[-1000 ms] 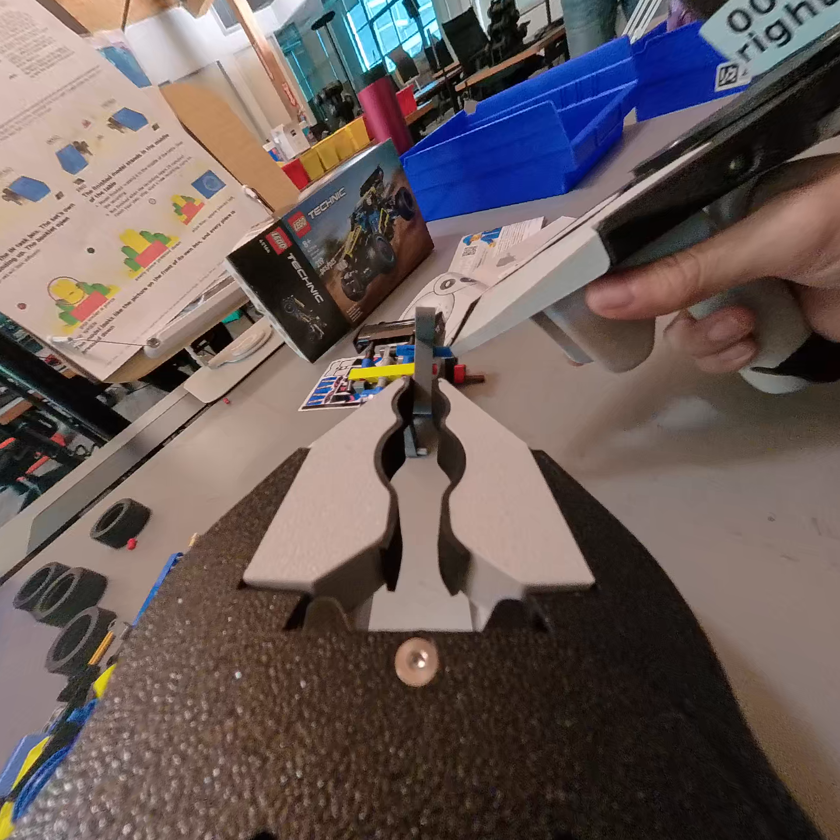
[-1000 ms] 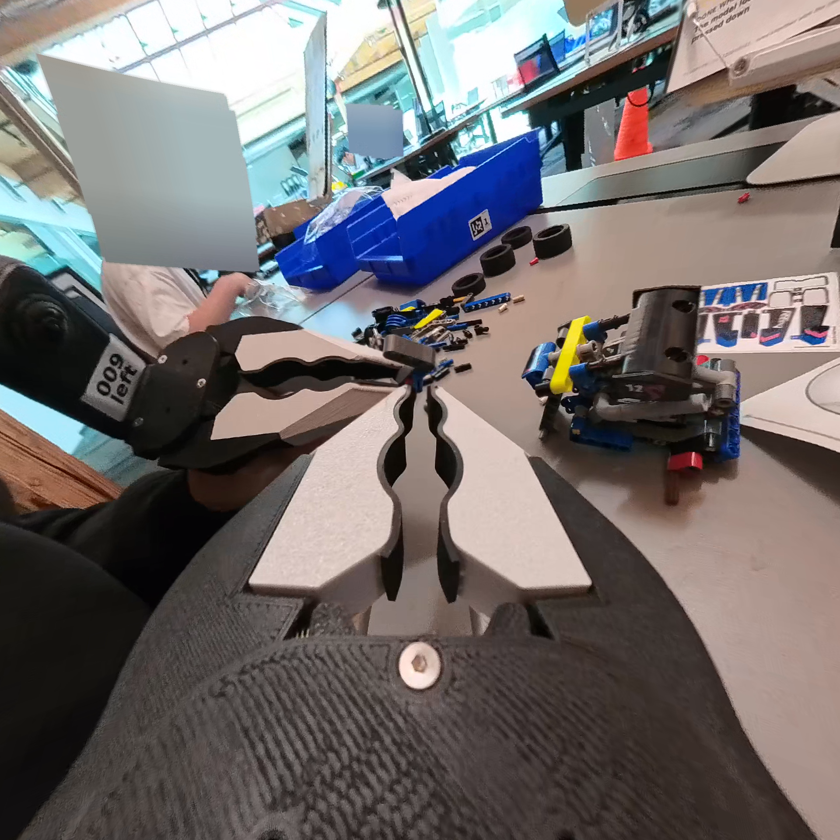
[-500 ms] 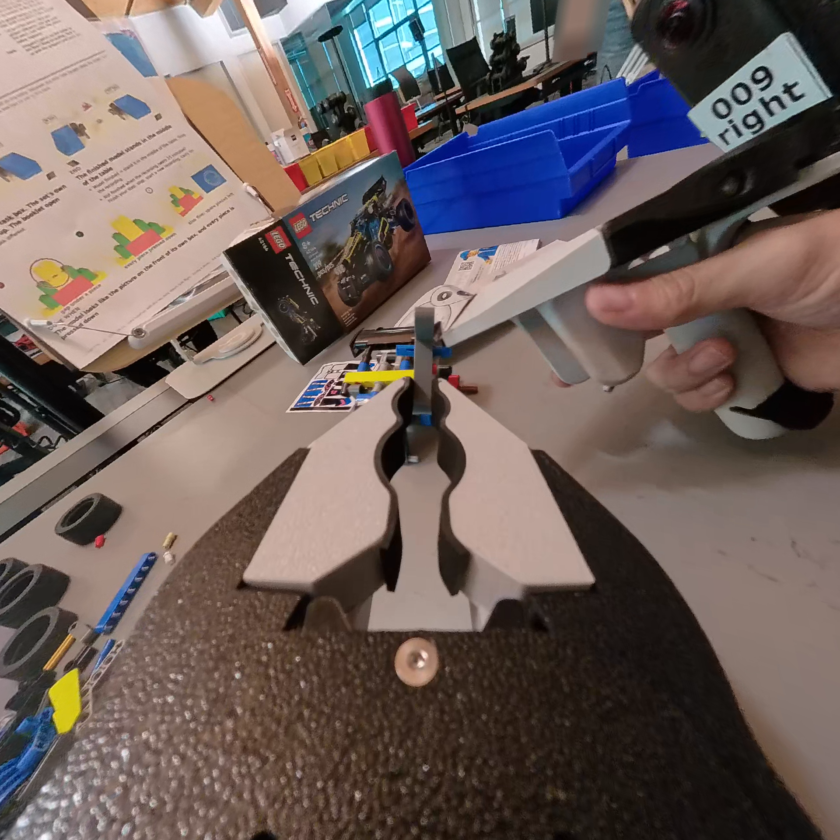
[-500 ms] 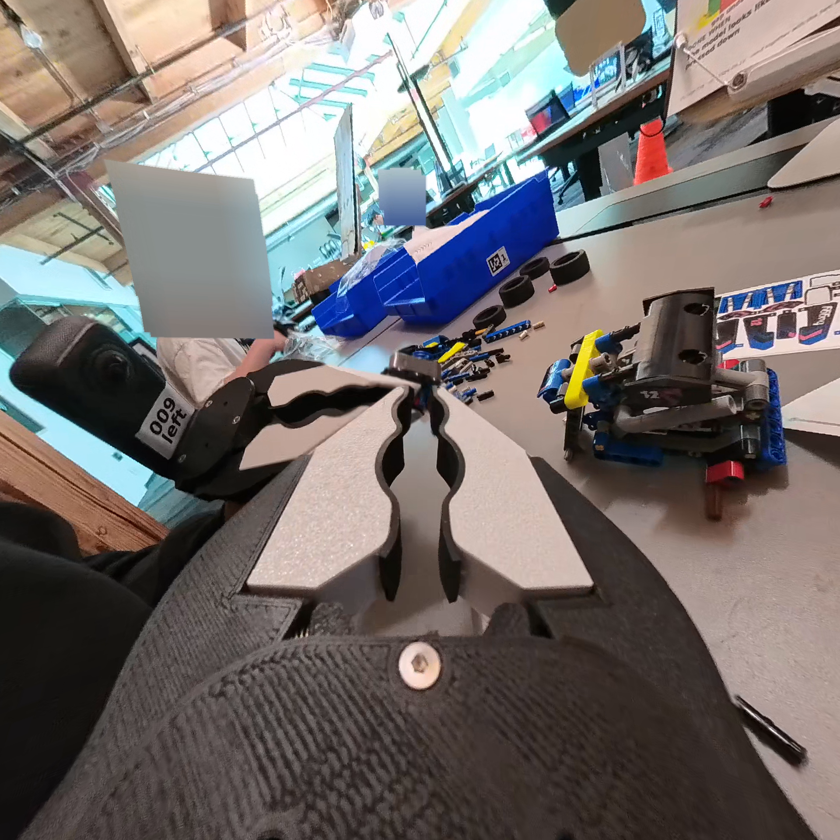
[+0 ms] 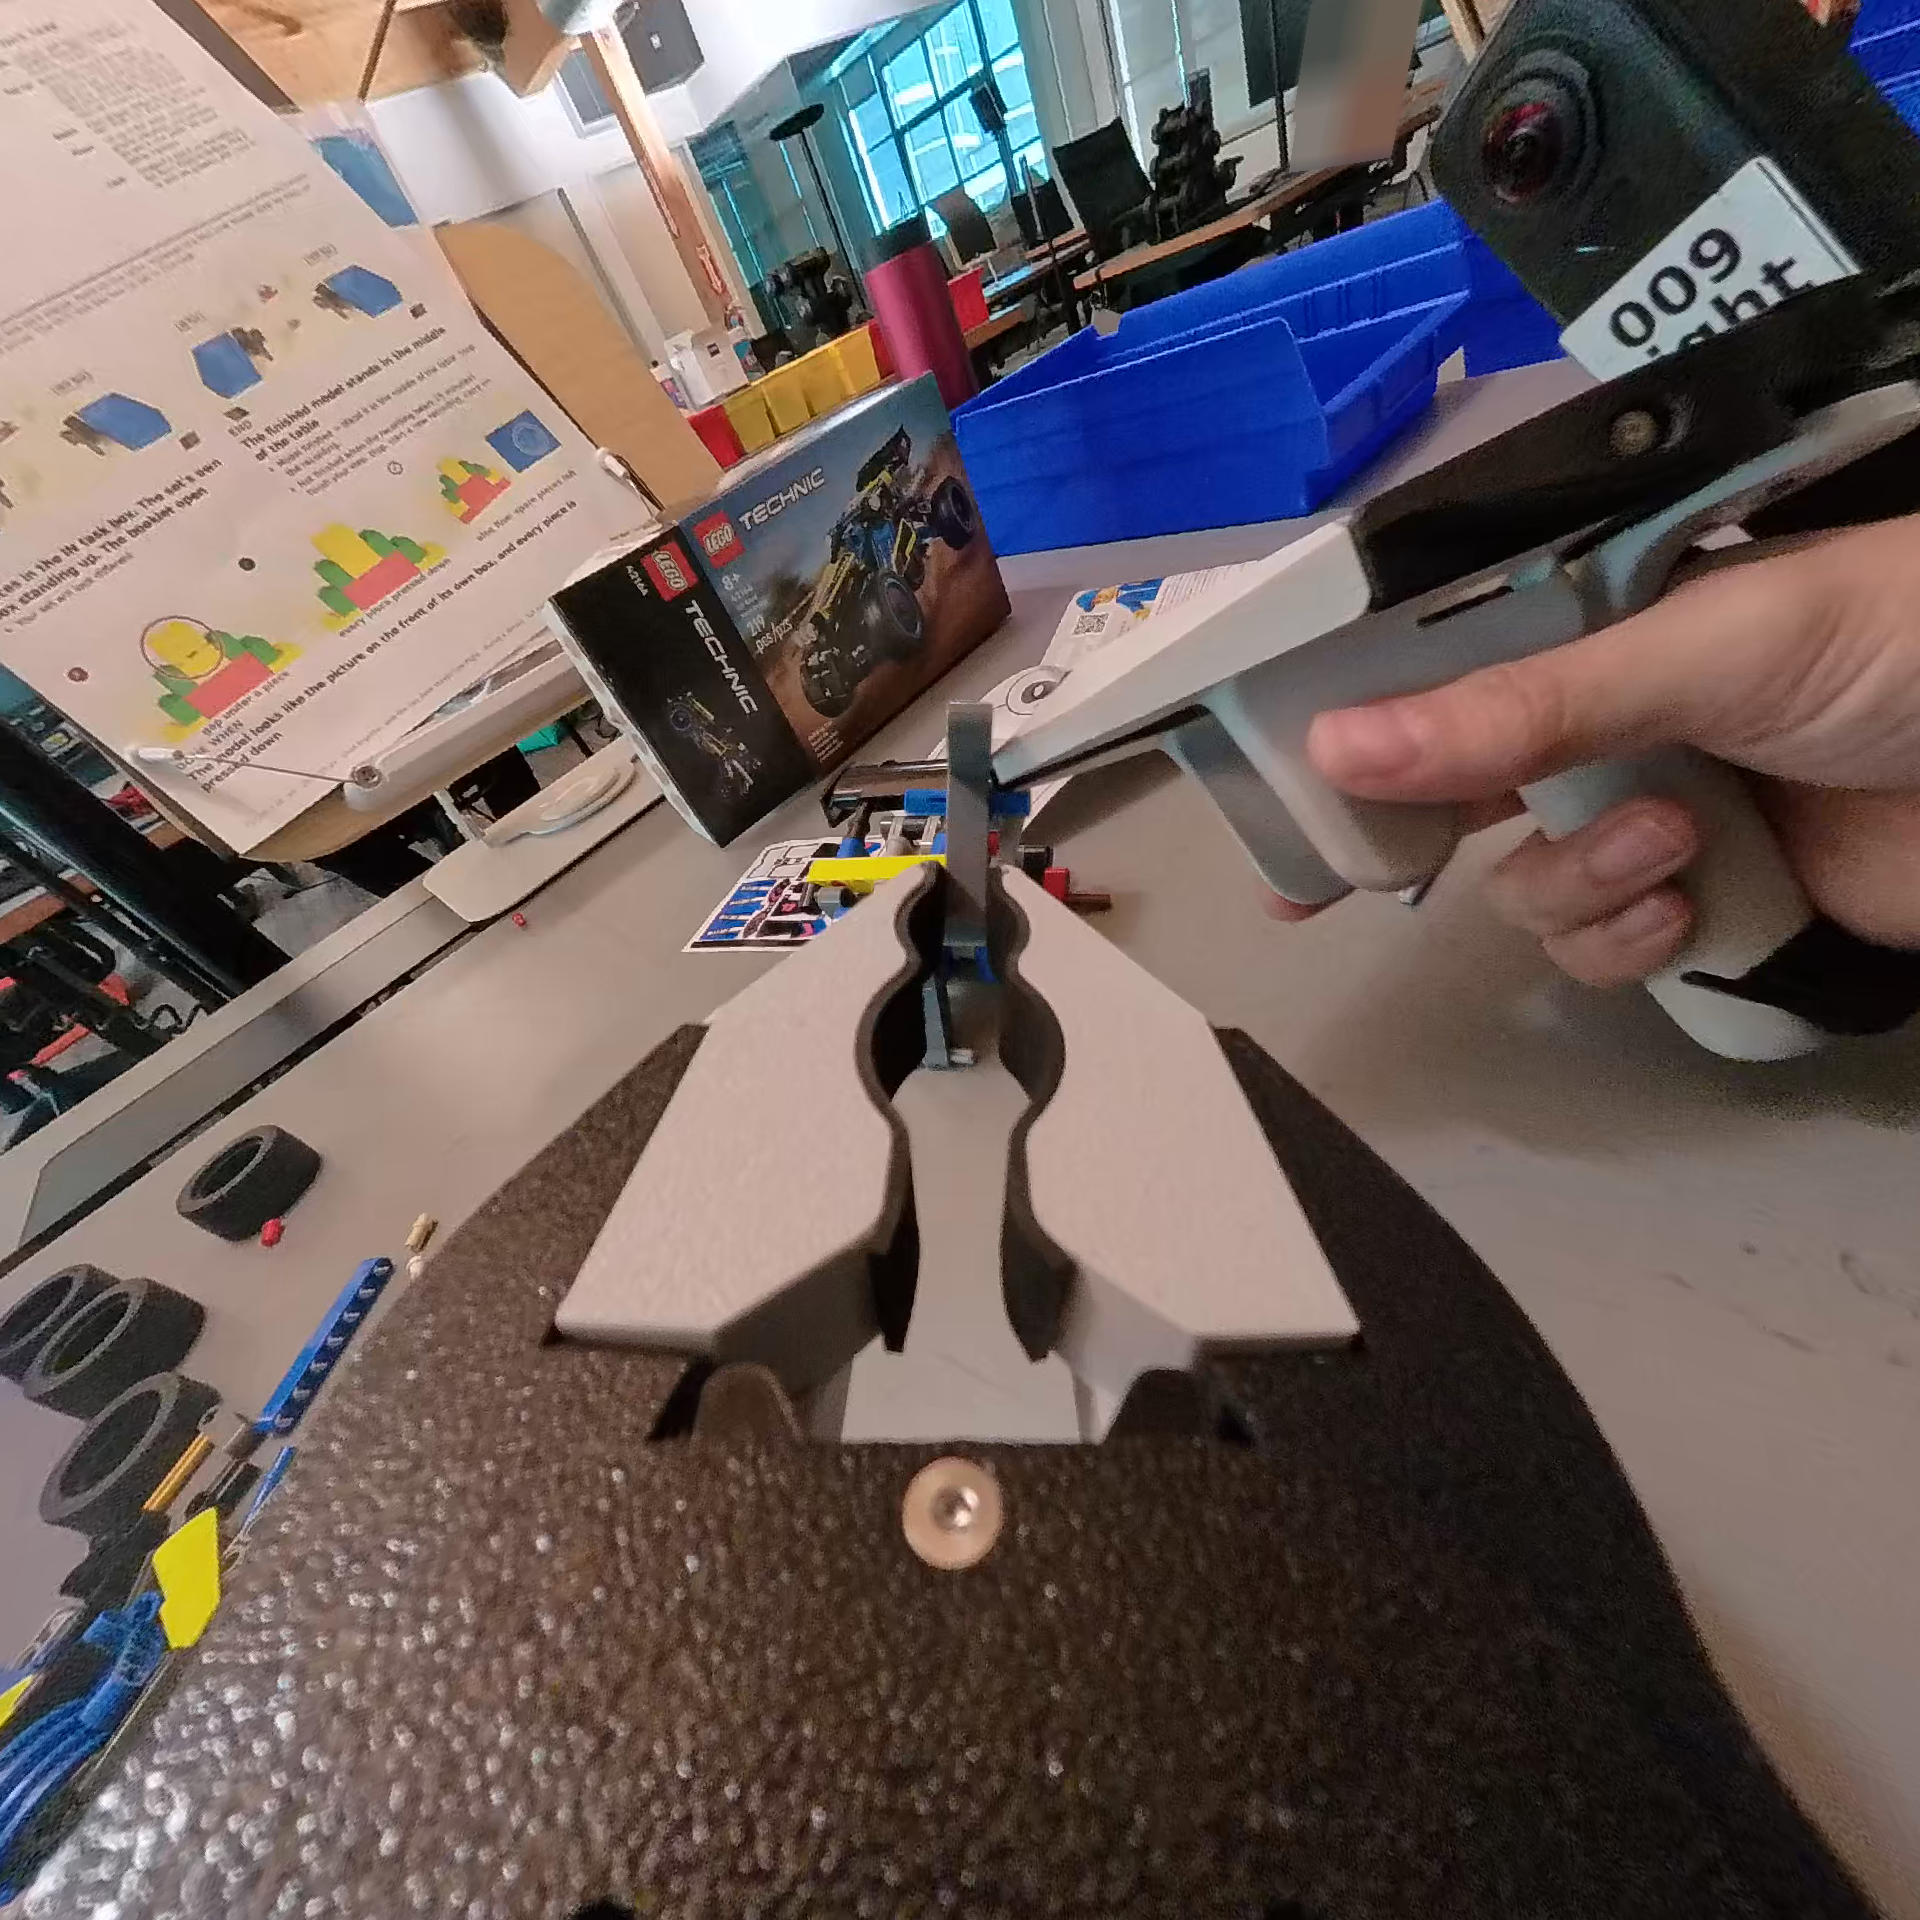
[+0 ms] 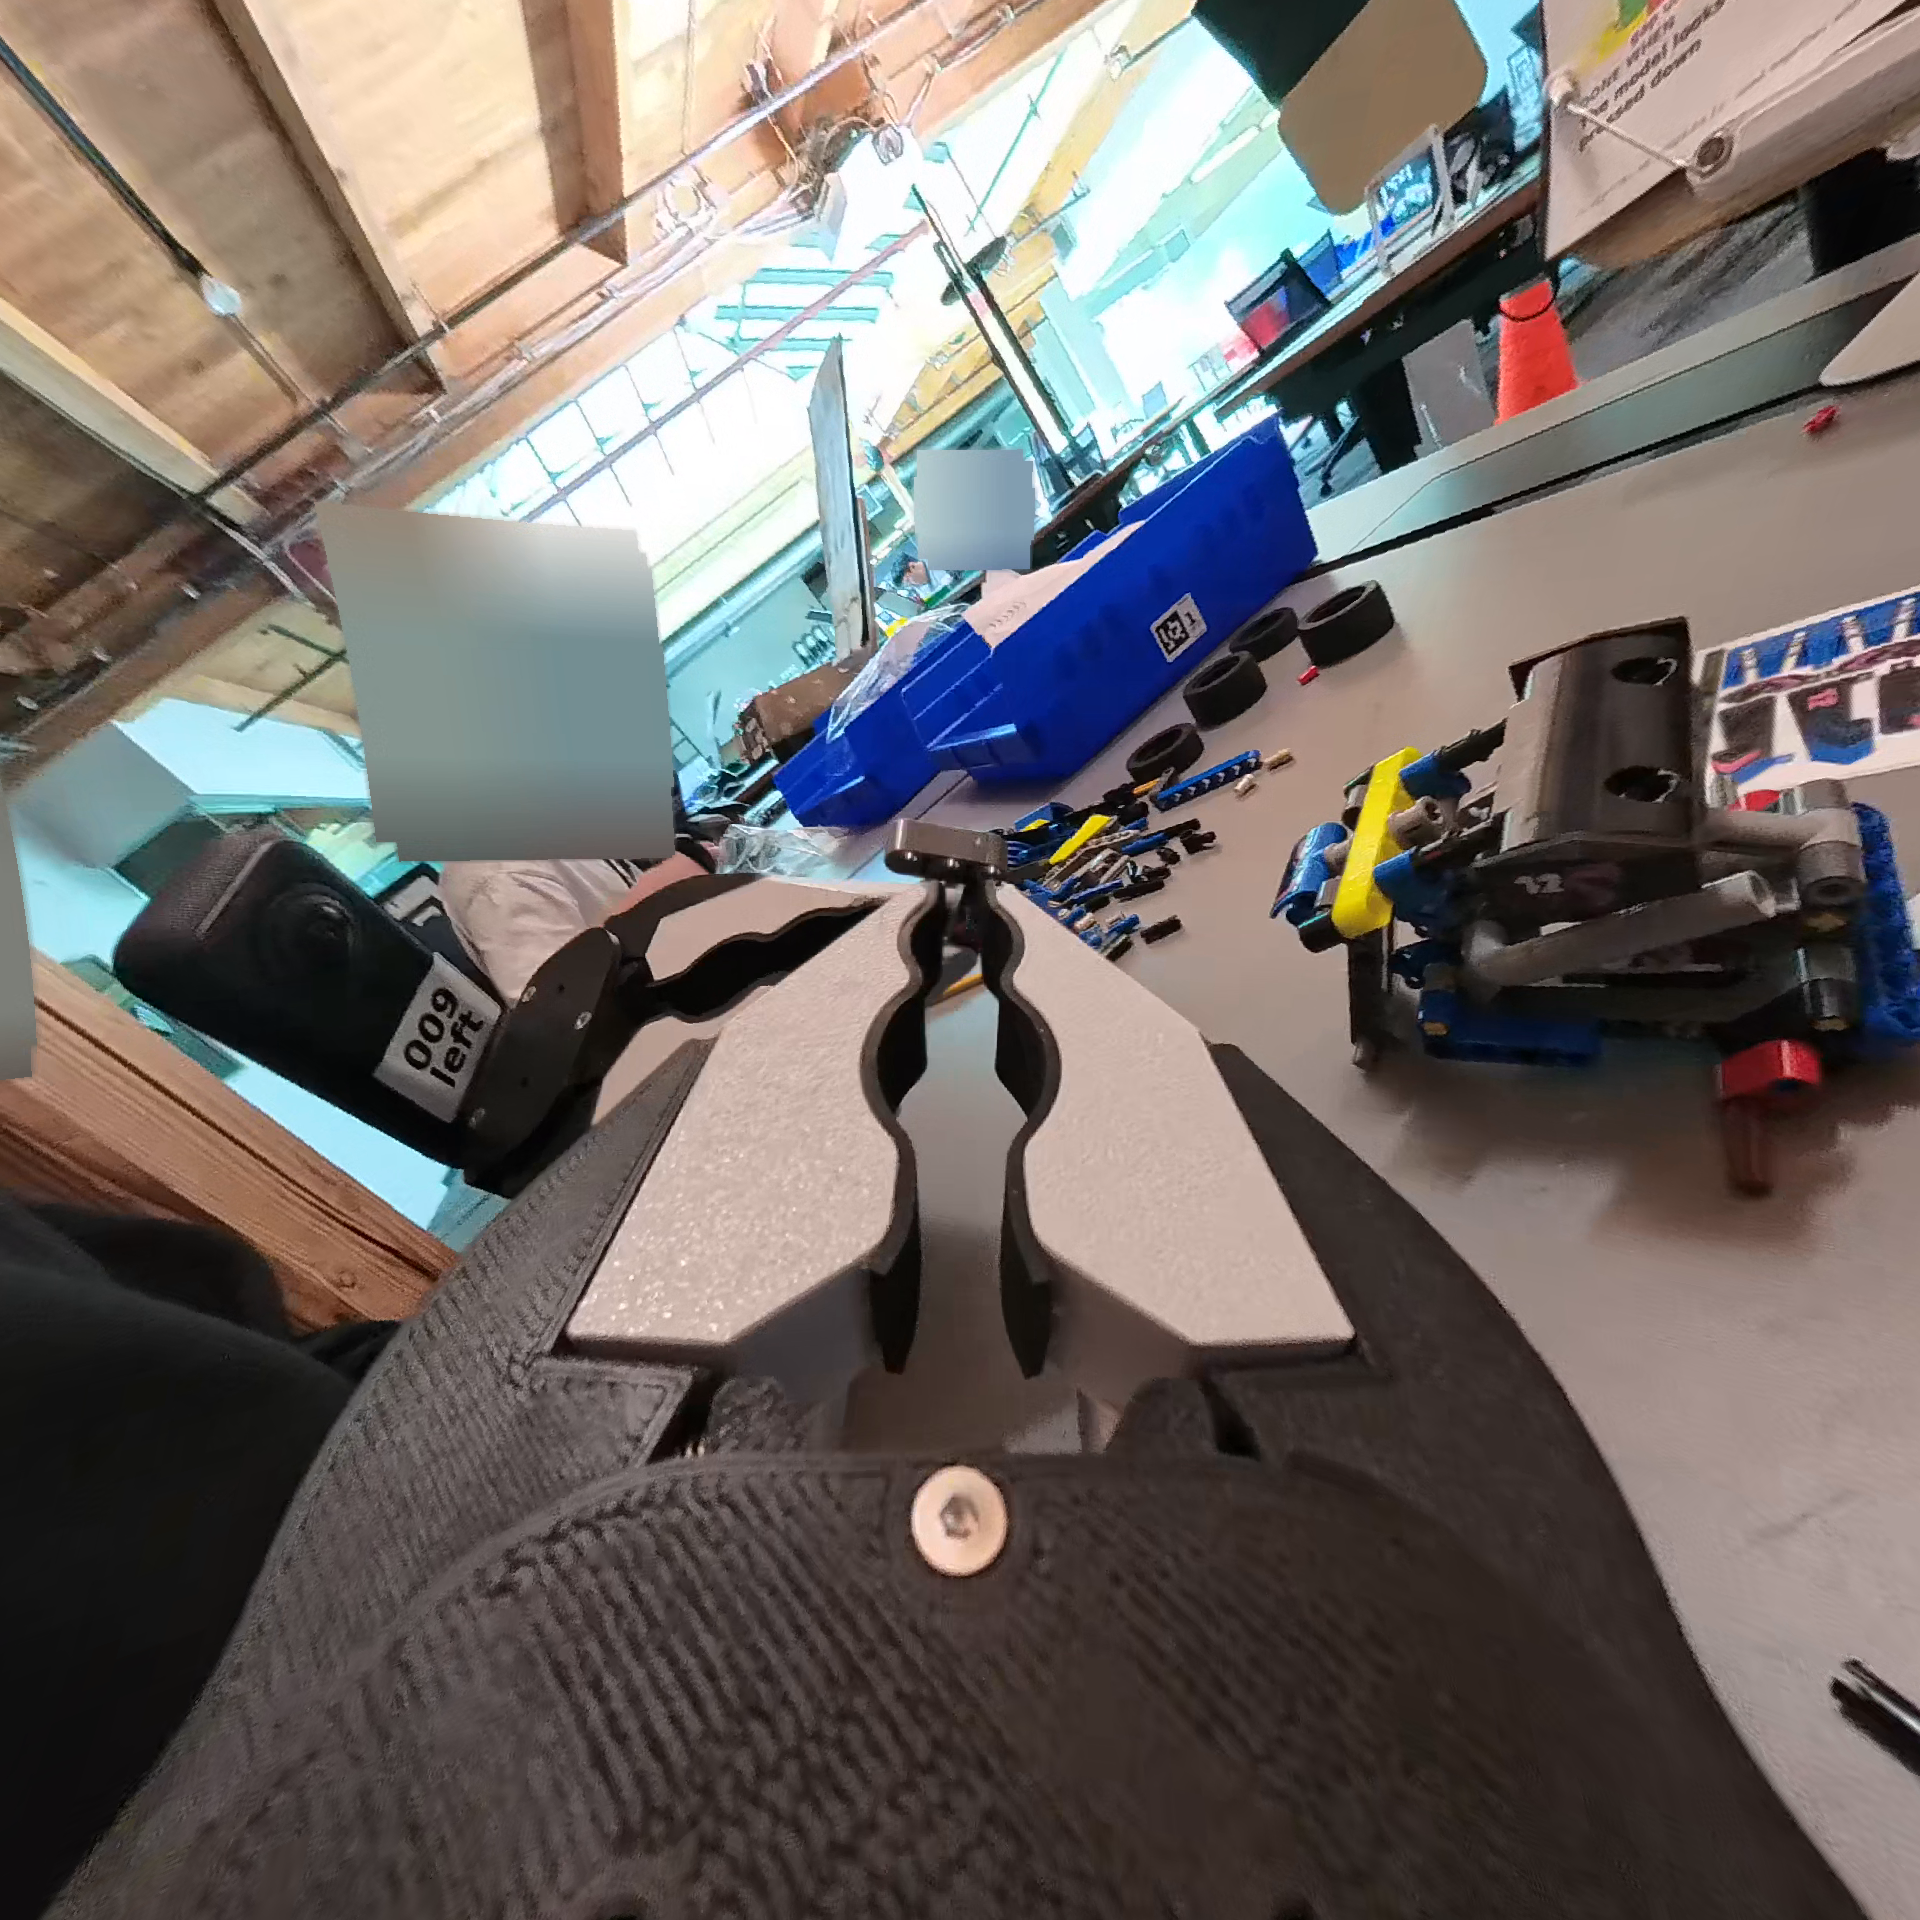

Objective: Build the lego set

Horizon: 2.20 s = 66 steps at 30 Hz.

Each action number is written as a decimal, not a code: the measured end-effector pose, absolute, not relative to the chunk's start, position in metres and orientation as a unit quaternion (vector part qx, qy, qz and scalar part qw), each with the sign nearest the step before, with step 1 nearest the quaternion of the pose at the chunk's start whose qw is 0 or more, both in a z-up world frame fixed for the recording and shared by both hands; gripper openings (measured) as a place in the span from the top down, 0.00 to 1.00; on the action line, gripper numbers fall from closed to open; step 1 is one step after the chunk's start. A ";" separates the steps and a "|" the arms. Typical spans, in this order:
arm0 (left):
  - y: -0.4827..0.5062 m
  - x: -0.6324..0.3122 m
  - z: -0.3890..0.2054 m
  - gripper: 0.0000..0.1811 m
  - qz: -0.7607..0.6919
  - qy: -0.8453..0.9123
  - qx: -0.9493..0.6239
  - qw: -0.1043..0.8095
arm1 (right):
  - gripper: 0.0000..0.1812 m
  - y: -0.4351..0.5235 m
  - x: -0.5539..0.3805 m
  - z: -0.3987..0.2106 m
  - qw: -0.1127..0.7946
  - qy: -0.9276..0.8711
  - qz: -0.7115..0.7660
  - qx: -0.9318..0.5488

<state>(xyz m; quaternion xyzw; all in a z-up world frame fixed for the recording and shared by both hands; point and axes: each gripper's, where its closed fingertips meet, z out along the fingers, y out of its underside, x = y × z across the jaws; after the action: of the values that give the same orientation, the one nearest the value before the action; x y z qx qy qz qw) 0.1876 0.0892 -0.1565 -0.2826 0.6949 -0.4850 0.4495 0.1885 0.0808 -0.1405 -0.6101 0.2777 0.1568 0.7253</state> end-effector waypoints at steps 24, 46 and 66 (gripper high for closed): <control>0.094 0.190 -0.154 0.98 -0.490 0.684 -0.297 0.452 | 0.95 0.083 0.189 -0.141 0.727 0.270 0.141 -0.616; 0.088 0.190 -0.156 0.98 -0.452 0.705 -0.248 0.487 | 0.98 0.084 0.188 -0.146 0.723 0.286 0.163 -0.607; 0.095 0.191 -0.165 0.98 -0.420 0.711 -0.293 0.481 | 0.98 0.091 0.188 -0.159 0.702 0.277 0.123 -0.645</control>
<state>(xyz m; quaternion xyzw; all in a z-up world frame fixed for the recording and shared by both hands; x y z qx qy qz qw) 0.1912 0.0946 -0.1648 -0.2932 0.7110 -0.4203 0.4814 0.1882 0.0906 -0.1591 -0.6447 0.2773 0.1230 0.7017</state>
